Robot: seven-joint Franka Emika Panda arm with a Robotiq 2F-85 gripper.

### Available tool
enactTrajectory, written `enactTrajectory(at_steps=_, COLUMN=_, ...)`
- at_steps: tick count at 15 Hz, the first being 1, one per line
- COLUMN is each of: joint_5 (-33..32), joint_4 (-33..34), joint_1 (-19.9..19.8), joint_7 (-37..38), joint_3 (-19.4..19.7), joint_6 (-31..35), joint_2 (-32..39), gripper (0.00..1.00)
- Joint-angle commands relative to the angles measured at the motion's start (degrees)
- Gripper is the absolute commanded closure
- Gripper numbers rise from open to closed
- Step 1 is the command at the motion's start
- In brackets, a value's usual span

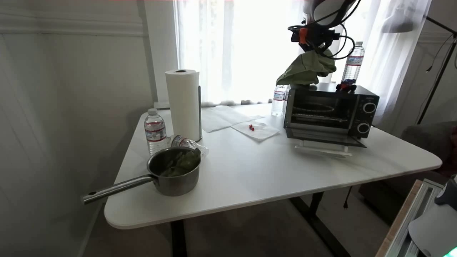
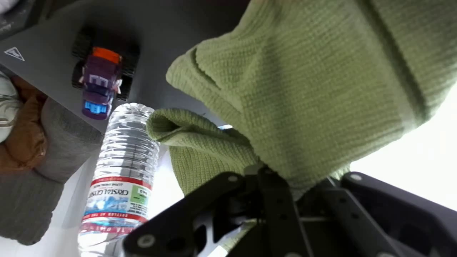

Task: Remove the towel from the microwave top and place it inside the microwave

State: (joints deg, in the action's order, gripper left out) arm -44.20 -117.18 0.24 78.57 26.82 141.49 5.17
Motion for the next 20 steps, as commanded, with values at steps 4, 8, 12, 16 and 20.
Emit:
enactTrajectory(at_steps=4, joint_5=-25.5, joint_4=-17.6, joint_1=-5.2, joint_7=27.1, joint_3=-11.9, joint_6=-0.5, joint_2=-21.1, gripper=0.98)
enactTrajectory(at_steps=8, joint_5=-24.8, joint_4=-26.5, joint_1=-7.4, joint_7=32.9, joint_3=-17.8, joint_6=-6.7, joint_2=-30.7, gripper=0.98)
enactTrajectory(at_steps=12, joint_5=-18.5, joint_4=-34.6, joint_1=-6.7, joint_7=29.9, joint_3=-20.8, joint_6=-16.2, joint_2=-38.5, gripper=0.98)
enactTrajectory(at_steps=16, joint_5=-8.5, joint_4=-39.3, joint_1=-5.5, joint_7=24.3, joint_3=-21.9, joint_6=-24.4, joint_2=-42.2, gripper=0.98)
enactTrajectory(at_steps=20, joint_5=-4.0, joint_4=-40.9, joint_1=-6.5, joint_7=22.8, joint_3=-22.3, joint_6=-26.2, joint_2=-40.1, gripper=0.98)
